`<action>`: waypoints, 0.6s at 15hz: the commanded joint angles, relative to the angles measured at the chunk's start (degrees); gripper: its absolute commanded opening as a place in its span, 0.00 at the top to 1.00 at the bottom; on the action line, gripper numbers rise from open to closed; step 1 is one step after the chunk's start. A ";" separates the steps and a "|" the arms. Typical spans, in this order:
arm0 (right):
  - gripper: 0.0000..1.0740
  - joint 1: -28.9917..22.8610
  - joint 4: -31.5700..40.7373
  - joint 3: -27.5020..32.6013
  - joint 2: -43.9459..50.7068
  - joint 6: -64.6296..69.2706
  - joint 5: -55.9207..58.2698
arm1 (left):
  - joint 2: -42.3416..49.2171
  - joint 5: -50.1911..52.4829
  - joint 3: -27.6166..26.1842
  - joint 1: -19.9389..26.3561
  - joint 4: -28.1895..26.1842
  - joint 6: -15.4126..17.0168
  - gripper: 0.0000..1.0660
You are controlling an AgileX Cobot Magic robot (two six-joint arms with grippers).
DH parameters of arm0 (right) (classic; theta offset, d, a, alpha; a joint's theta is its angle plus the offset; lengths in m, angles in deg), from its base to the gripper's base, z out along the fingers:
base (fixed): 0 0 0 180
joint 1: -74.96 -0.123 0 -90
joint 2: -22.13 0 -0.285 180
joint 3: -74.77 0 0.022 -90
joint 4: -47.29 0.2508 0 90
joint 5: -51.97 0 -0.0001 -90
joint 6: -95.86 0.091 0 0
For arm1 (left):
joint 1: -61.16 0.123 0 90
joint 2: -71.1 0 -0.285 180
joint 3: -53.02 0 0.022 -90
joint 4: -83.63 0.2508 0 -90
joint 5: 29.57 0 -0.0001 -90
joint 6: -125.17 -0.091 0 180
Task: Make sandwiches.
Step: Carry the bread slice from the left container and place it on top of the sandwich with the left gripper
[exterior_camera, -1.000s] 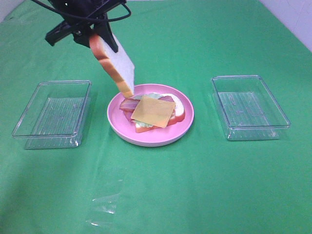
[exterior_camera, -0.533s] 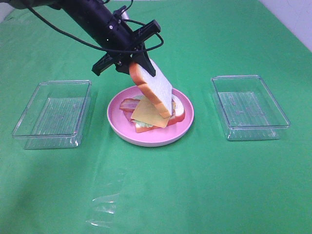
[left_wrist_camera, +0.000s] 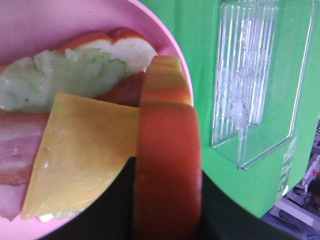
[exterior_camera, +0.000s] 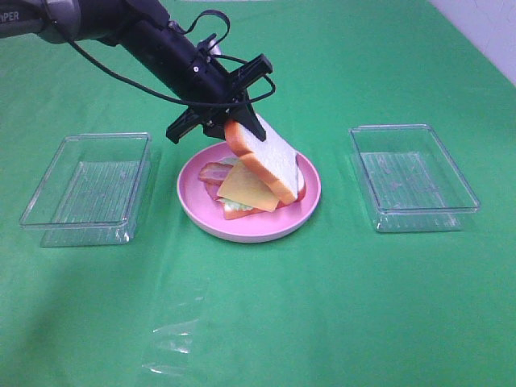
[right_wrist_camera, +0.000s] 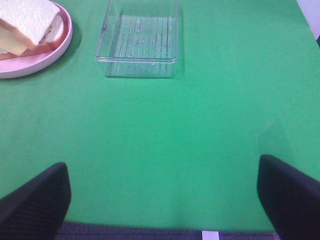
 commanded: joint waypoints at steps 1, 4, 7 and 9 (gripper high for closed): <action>0.09 0.34 0.00 0.11 -0.29 -0.46 -0.40 | -0.40 -0.97 -0.06 -0.23 4.58 0.23 0.81; 0.09 0.34 0.00 0.11 -0.29 -0.46 -0.40 | -0.40 -1.66 -0.06 -0.23 6.76 0.23 0.47; 0.09 0.34 0.00 0.11 -0.29 -0.46 -0.40 | -0.40 -4.18 -0.11 -0.23 7.73 0.23 0.13; 0.09 0.34 0.00 0.11 -0.29 -0.46 -0.40 | -0.40 -6.99 -0.40 -0.23 11.63 1.03 0.12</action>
